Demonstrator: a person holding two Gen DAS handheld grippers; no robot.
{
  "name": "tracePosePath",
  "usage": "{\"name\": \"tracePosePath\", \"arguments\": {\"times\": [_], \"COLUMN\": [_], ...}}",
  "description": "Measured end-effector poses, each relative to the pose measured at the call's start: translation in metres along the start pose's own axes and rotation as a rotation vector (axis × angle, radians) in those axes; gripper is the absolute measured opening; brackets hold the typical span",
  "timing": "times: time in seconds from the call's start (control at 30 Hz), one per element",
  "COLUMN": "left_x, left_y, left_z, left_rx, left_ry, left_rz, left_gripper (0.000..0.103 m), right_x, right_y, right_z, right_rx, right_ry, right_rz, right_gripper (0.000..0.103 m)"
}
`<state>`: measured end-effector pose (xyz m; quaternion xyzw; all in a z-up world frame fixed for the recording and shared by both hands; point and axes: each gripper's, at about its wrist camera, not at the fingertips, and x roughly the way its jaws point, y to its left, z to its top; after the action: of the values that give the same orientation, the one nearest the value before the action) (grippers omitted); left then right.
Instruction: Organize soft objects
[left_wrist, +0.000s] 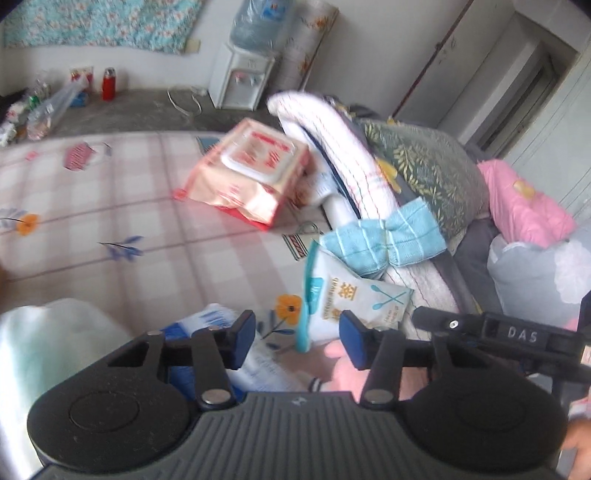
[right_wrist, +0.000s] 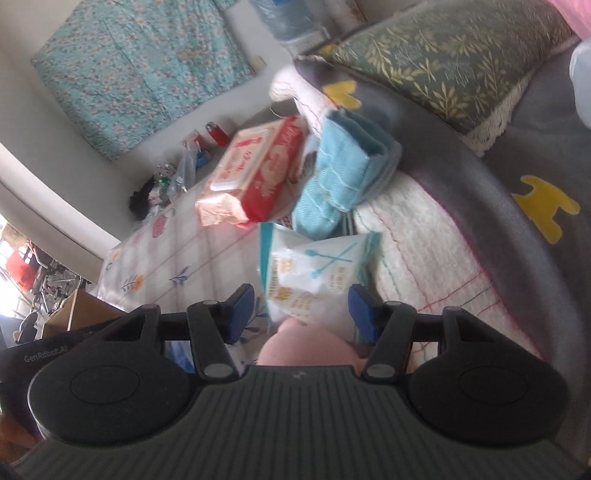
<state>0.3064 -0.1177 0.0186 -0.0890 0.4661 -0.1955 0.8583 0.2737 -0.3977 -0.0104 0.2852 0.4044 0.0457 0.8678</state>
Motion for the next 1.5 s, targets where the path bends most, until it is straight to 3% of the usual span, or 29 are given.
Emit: {"name": "tracePosePath", "arguments": {"times": [0.33, 0.67, 0.77, 0.83, 0.97, 1.07, 1.5], "left_x": [0.088, 0.118, 0.117, 0.113, 0.102, 0.09, 0.002], "left_y": [-0.007, 0.004, 0.004, 0.004, 0.004, 0.002, -0.023], "left_z": [0.023, 0.031, 0.033, 0.033, 0.033, 0.034, 0.036], "left_rx": [-0.085, -0.212, -0.237, -0.242, -0.229, -0.224, -0.158], "left_ry": [0.111, 0.163, 0.158, 0.14, 0.115, 0.103, -0.02], "left_rz": [-0.024, -0.061, -0.05, -0.042, -0.051, -0.076, -0.174], "left_gripper": [0.038, 0.033, 0.023, 0.008, 0.001, 0.0, 0.0], "right_x": [0.05, 0.083, 0.086, 0.086, 0.084, 0.082, 0.017], "right_y": [-0.022, -0.025, -0.025, -0.025, -0.019, -0.014, 0.024], "right_z": [0.011, 0.014, 0.014, 0.013, 0.012, 0.013, 0.015], "right_rx": [0.035, 0.052, 0.061, 0.066, 0.051, 0.039, -0.054], "right_ry": [0.094, 0.113, 0.101, 0.093, 0.067, 0.044, -0.057], "right_rz": [-0.006, 0.013, 0.017, 0.016, 0.006, 0.015, 0.063], "right_gripper": [0.056, 0.049, 0.044, 0.042, 0.038, 0.027, 0.024]}}
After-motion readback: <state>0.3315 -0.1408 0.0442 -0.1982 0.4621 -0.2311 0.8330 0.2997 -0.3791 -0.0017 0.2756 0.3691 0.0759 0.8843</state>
